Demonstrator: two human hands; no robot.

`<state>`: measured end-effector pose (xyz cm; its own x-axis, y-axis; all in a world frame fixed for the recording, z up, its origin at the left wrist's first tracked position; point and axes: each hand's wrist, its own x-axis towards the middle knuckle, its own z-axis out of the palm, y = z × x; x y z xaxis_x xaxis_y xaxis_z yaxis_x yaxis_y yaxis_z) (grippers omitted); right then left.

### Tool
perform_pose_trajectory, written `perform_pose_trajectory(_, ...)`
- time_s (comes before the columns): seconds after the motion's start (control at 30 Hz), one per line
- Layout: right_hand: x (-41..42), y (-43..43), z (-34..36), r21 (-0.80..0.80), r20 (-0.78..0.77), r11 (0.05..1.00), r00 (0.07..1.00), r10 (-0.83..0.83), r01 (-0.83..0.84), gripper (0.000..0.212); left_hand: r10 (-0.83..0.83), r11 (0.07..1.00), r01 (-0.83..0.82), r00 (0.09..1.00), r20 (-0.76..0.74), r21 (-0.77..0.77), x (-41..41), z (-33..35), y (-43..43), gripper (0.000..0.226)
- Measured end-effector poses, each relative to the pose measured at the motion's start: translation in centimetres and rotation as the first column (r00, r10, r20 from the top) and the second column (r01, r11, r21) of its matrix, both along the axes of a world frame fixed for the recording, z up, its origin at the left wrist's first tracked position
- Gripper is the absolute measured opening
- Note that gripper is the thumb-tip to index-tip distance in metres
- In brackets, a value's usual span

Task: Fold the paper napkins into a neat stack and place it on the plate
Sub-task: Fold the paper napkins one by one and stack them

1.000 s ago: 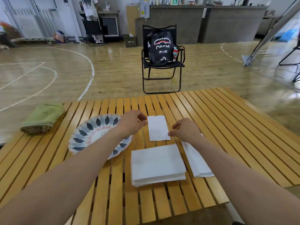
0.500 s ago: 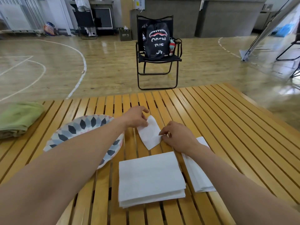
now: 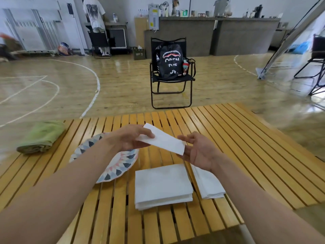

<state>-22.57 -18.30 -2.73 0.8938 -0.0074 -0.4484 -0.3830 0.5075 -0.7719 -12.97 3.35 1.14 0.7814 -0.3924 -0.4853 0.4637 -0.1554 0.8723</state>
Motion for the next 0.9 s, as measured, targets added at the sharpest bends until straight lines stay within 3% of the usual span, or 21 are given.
perform_pose_trajectory(0.13,-2.4,0.2,-0.2,-0.35,0.008,0.936,0.999,0.049,-0.043,0.049,0.06,0.994,-0.064,0.997,0.046,0.089,-4.3,-0.9,1.6,0.052)
perform_pose_trajectory(0.2,-3.4,0.3,-0.2,-0.432,0.006,0.902,1.0,0.016,-0.012,0.057,0.071,0.983,-0.09,0.99,0.119,0.158,-6.4,-1.7,2.6,0.051)
perform_pose_trajectory(0.4,-5.9,0.7,-0.7,-0.627,-0.006,0.779,1.0,0.009,-0.01,0.045,-0.019,0.902,-0.126,0.944,0.329,0.414,-10.8,-4.0,4.8,0.041)
perform_pose_trajectory(0.7,-6.1,1.3,-2.6,-0.849,-0.009,0.528,1.0,0.0,-0.008,0.056,-0.004,0.864,-0.161,0.945,0.328,0.476,-11.4,-5.0,5.0,0.059)
perform_pose_trajectory(0.9,-6.5,0.9,-2.8,-0.835,-0.04,0.549,0.999,0.012,-0.04,0.056,-0.069,0.824,-0.134,0.941,0.332,0.551,-10.8,-4.9,4.9,0.064)
